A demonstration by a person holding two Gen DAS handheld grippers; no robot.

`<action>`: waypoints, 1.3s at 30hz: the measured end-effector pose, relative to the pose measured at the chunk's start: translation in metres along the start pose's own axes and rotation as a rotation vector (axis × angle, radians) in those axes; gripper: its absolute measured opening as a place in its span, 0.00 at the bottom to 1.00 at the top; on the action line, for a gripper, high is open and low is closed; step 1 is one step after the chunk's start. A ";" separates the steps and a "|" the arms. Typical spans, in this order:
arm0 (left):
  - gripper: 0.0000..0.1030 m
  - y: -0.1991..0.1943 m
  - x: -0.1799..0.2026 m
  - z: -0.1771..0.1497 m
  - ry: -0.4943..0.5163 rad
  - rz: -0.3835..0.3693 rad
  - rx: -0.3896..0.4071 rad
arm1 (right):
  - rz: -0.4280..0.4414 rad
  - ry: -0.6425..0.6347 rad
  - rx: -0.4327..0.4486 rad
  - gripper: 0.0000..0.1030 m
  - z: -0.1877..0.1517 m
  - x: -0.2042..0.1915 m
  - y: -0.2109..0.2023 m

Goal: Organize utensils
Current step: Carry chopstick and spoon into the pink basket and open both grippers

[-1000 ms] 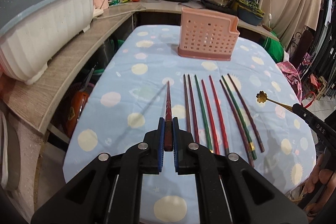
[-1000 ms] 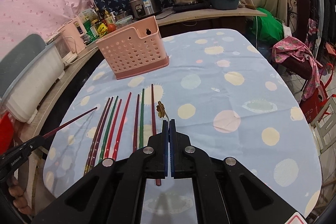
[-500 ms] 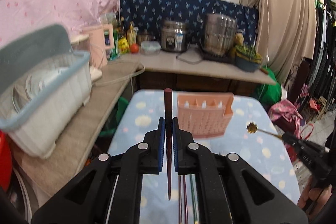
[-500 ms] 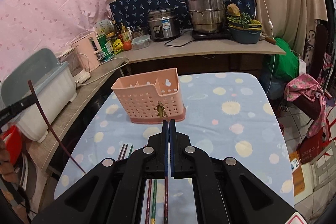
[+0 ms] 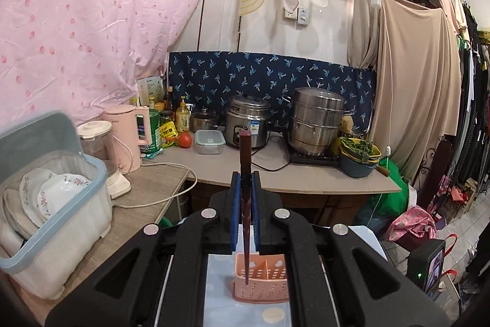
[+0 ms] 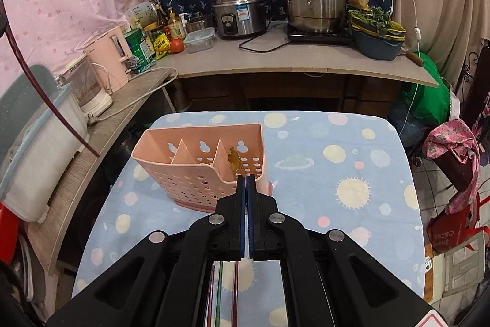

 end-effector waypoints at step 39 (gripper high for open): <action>0.41 0.032 -0.033 -0.140 0.005 0.043 -0.254 | 0.057 -0.004 0.048 0.25 -0.071 -0.020 -0.051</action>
Point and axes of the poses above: each gripper's, at about its wrist camera, not at the fingertips, and y roughly the way its jaws point, x to its right, z to its top, the point moved 9 cm from there along y, roughly the way its jaws point, and after that the axes turned 5 degrees about -x, right-handed, at the moved point
